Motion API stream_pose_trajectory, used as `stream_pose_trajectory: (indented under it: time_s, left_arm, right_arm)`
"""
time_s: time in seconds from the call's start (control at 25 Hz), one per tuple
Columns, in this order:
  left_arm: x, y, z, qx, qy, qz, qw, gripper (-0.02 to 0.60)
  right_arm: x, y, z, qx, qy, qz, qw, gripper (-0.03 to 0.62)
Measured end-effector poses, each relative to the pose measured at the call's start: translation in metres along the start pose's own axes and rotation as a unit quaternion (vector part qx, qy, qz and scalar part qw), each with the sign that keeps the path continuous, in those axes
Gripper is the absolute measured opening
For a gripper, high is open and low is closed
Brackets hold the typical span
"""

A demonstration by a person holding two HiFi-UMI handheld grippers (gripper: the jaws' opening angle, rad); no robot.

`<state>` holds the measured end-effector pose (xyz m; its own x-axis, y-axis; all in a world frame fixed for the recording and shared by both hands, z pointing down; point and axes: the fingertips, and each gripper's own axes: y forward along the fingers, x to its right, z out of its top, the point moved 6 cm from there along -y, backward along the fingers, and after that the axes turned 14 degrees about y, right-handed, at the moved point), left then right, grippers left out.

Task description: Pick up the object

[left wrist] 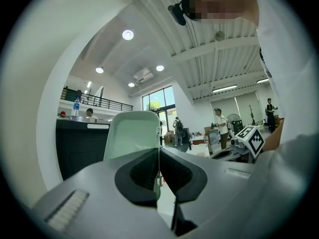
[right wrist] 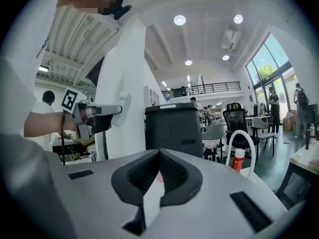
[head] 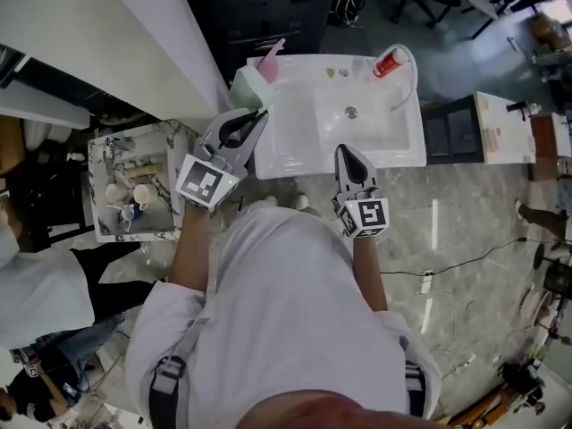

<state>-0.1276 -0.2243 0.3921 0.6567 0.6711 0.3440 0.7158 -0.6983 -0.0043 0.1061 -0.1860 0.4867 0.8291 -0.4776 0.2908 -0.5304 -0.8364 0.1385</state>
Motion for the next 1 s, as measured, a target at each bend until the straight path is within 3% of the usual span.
stream_pose_trajectory:
  time_s: [0.44, 0.76, 1.0]
  left_arm:
    - [0.002, -0.013, -0.001, -0.018, -0.002, 0.017, 0.9997, 0.005]
    - [0.013, -0.003, 0.006, 0.005, -0.006, 0.021, 0.9998, 0.005]
    - [0.035, 0.002, -0.002, 0.004, -0.011, 0.003, 0.9999, 0.005]
  right_arm:
    - [-0.025, 0.02, 0.049, 0.051, -0.069, 0.031, 0.996, 0.002]
    - [-0.028, 0.025, 0.06, 0.065, -0.075, 0.026, 0.995, 0.002]
    - [-0.026, 0.008, 0.057, 0.068, -0.074, 0.004, 0.995, 0.002]
